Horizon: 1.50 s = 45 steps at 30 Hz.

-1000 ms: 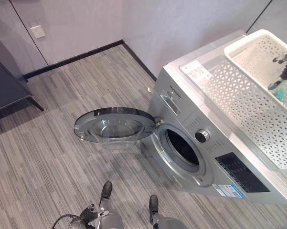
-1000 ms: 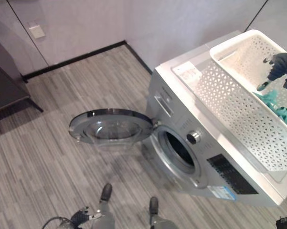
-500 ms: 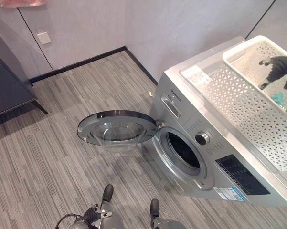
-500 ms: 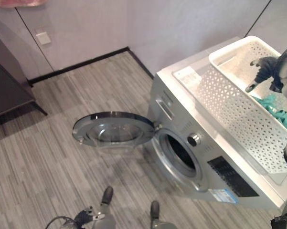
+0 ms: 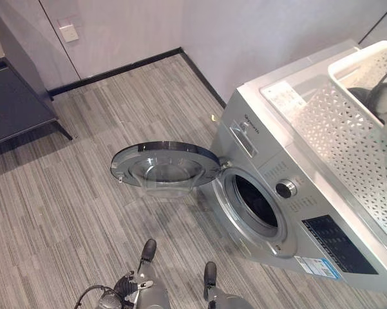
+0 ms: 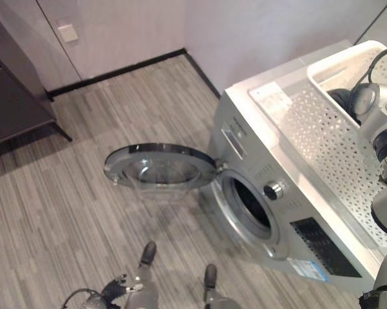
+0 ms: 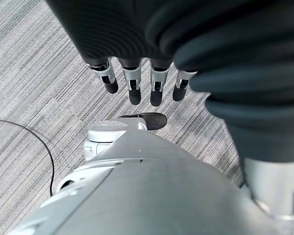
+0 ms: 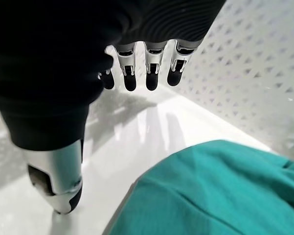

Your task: Grab the laundry basket,head to the washer,open it,put in the laundry and shut it.

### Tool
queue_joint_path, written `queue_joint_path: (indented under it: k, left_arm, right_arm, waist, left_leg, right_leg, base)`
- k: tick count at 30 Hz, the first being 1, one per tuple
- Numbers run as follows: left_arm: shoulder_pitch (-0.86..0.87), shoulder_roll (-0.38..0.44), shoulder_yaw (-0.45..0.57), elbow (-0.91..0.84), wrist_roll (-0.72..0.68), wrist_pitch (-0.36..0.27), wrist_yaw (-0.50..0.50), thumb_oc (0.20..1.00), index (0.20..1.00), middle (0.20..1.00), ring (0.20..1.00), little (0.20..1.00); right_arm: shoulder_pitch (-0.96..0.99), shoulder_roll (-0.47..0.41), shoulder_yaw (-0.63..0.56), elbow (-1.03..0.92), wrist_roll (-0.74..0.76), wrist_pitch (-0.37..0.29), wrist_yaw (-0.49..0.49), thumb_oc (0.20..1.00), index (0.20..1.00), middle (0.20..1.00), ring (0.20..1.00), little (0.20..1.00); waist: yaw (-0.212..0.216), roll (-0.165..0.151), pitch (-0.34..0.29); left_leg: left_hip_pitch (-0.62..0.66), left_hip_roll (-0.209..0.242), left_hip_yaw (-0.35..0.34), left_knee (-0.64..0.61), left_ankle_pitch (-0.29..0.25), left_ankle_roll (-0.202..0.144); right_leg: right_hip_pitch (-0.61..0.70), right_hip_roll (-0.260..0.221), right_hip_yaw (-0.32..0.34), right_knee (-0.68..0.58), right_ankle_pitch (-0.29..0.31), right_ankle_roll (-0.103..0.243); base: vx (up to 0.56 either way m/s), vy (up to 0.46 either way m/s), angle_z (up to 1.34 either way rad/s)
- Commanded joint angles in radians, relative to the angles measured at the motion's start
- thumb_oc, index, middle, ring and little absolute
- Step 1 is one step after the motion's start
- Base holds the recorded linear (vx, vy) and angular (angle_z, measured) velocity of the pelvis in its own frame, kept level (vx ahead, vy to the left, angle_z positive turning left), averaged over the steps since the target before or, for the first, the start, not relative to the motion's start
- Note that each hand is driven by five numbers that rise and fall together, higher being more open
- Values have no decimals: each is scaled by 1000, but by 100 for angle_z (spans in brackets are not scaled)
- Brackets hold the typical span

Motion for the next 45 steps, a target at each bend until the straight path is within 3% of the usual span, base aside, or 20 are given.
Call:
queue_joint_path:
  k: [1,9,11,12,13,14,15,19,28,34,36,40,45]
  left_arm:
    - [-61,54,-16,-7,-10,-13,-2,1000,1000,1000,1000,1000]
    - [-49,34,-27,-20,-16,-15,-4,1000,1000,1000,1000,1000]
    - [-44,30,-26,-16,-13,-14,-3,1000,1000,1000,1000,1000]
    - [-44,30,-26,-16,-13,-14,-3,1000,1000,1000,1000,1000]
    - [-41,30,-19,-10,-13,-12,-3,1000,1000,1000,1000,1000]
    - [-41,31,-18,-9,-11,-12,-3,1000,1000,1000,1000,1000]
    - [-37,29,-17,-6,-5,-10,-4,1000,1000,1000,1000,1000]
    - [-31,21,-15,4,1,-8,-7,1000,1000,1000,1000,1000]
    - [-29,18,-15,10,6,-7,-6,1000,1000,1000,1000,1000]
    - [-29,4,-2,61,31,-10,9,1000,1000,1000,1000,1000]
    - [-29,5,-1,66,41,-12,16,1000,1000,1000,1000,1000]
    - [-34,7,6,86,72,-18,54,1000,1000,1000,1000,1000]
    - [-24,11,18,91,90,-13,76,1000,1000,1000,1000,1000]
  right_arm:
    - [-62,-44,27,28,38,34,36,1000,1000,1000,1000,1000]
    - [11,-67,-7,33,48,34,58,1000,1000,1000,1000,1000]
    - [22,-72,-16,35,42,32,60,871,871,871,871,871]
    - [22,-72,-16,35,42,32,60,871,871,871,871,871]
    - [33,-71,-28,36,42,30,59,780,780,780,780,780]
    - [34,-71,-31,37,42,30,59,595,595,595,595,595]
    - [36,-76,-34,33,42,30,59,200,200,200,200,200]
    - [34,-78,-60,27,60,20,43,200,200,200,200,200]
    - [28,-78,-76,25,71,14,26,200,200,200,200,200]
    - [-124,-171,-271,33,373,-88,-211,200,200,200,200,200]
    - [-136,-184,-304,36,397,-104,-243,200,200,200,200,200]
    - [-138,-226,-469,58,483,-172,-422,200,200,200,200,200]
    - [-148,-237,-507,31,484,-177,-483,200,200,200,200,200]
  waist:
    - [14,-112,96]
    - [6,-97,89]
    - [3,-90,83]
    - [3,-90,83]
    - [1,-83,79]
    - [1,-81,78]
    - [-3,-74,73]
    - [-8,-58,56]
    - [-10,-56,51]
    - [-38,-50,-3]
    - [-41,-50,-8]
    - [-43,-44,-28]
    - [-42,-41,-40]
  left_leg:
    - [221,1,56,-3,-92,31]
    - [239,-3,63,-3,-105,33]
    - [245,-4,65,-3,-107,34]
    - [245,-4,65,-3,-107,34]
    - [250,-5,66,-3,-107,34]
    - [251,-5,67,-3,-107,34]
    - [255,-7,70,-3,-108,35]
    - [266,-10,74,-3,-111,37]
    - [270,-10,76,-3,-114,38]
    - [310,-8,89,-3,-143,41]
    - [312,-8,90,-3,-146,41]
    - [329,-7,88,-3,-155,42]
    - [339,-8,90,-3,-160,44]
  right_leg:
    - [-52,-82,72,1,-48,41]
    - [-46,-83,76,4,-48,44]
    - [-43,-85,74,5,-50,45]
    - [-43,-85,74,5,-50,45]
    - [-42,-85,75,6,-52,46]
    - [-41,-86,75,7,-53,46]
    - [-38,-87,76,8,-55,46]
    - [-23,-92,75,8,-60,46]
    - [-20,-93,75,7,-60,47]
    - [16,-95,78,9,-70,51]
    - [19,-96,78,9,-71,52]
    - [39,-96,75,8,-79,55]
    - [50,-96,75,8,-81,55]
  base:
    - [0,0,0]
    - [0,0,0]
    - [0,0,0]
    - [0,0,0]
    - [0,0,0]
    - [0,0,0]
    - [0,0,0]
    - [28,-1,0]
    - [0,0,0]
    - [41,17,-3]
    - [17,1,-4]
    - [45,0,-1]
    - [20,2,0]
